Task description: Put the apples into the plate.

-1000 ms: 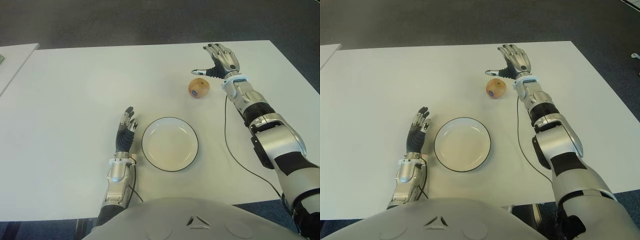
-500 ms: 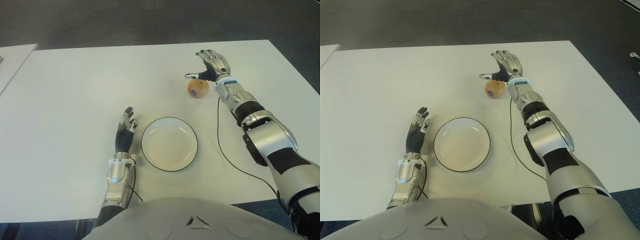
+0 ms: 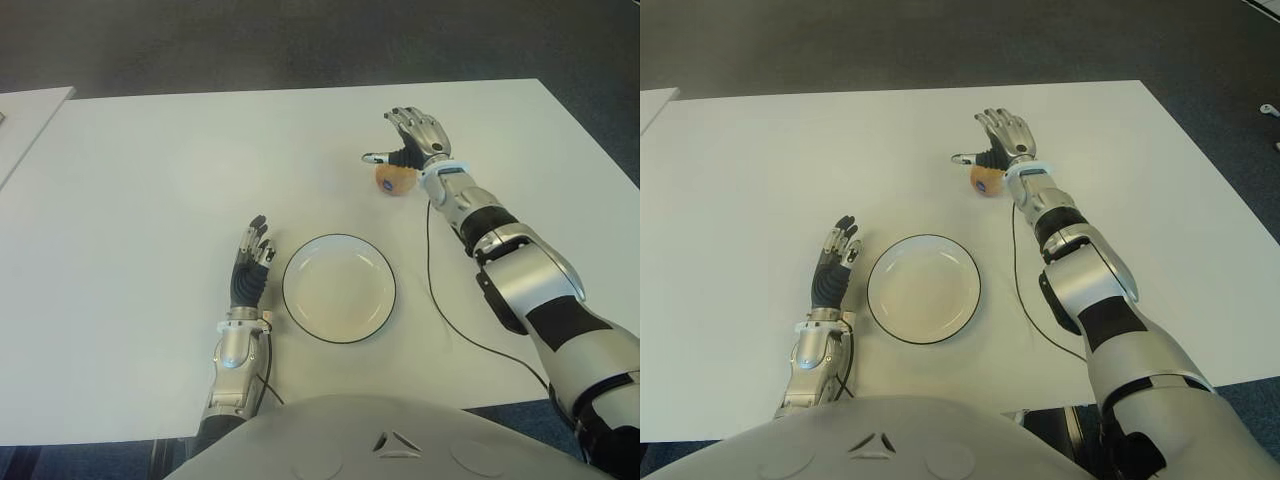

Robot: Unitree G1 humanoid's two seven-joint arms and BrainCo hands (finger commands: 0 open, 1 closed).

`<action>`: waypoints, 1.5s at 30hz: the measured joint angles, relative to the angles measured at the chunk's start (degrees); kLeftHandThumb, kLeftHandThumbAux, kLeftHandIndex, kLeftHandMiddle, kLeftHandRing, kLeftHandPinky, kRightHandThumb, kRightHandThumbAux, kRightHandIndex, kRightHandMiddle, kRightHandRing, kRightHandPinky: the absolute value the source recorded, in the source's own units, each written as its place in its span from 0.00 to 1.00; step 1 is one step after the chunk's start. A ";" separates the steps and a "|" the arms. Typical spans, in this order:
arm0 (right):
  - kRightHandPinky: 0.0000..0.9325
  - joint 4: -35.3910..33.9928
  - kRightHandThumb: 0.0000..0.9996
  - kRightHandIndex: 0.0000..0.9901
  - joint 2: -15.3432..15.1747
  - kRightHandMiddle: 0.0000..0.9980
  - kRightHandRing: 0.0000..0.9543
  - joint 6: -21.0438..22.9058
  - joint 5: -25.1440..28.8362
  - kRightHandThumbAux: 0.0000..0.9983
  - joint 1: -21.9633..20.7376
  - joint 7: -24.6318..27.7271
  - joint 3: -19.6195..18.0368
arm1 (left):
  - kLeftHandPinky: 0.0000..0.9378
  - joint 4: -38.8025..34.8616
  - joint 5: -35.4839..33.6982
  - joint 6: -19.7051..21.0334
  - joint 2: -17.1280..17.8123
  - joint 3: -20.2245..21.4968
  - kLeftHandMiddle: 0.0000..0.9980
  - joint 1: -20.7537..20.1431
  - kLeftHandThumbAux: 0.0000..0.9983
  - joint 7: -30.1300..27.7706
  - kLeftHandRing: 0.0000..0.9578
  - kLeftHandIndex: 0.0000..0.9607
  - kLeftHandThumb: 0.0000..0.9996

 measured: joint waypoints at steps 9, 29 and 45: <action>0.00 0.44 0.29 0.00 0.47 0.00 0.00 0.06 0.95 0.18 0.85 -0.05 0.31 | 0.00 -0.46 0.00 0.15 0.06 -0.34 0.00 0.49 0.46 0.00 0.00 0.00 0.06; 0.00 2.47 0.29 0.00 0.95 0.00 0.00 0.61 3.11 0.24 2.44 0.76 0.35 | 0.00 -1.72 -0.26 0.22 0.10 -0.81 0.00 1.99 0.48 0.00 0.00 0.00 0.07; 0.00 3.88 0.29 0.00 1.27 0.00 0.00 2.17 4.17 0.27 2.88 2.25 0.33 | 0.00 -3.04 -0.53 0.76 0.14 -0.97 0.00 3.38 0.49 -0.01 0.00 0.00 0.07</action>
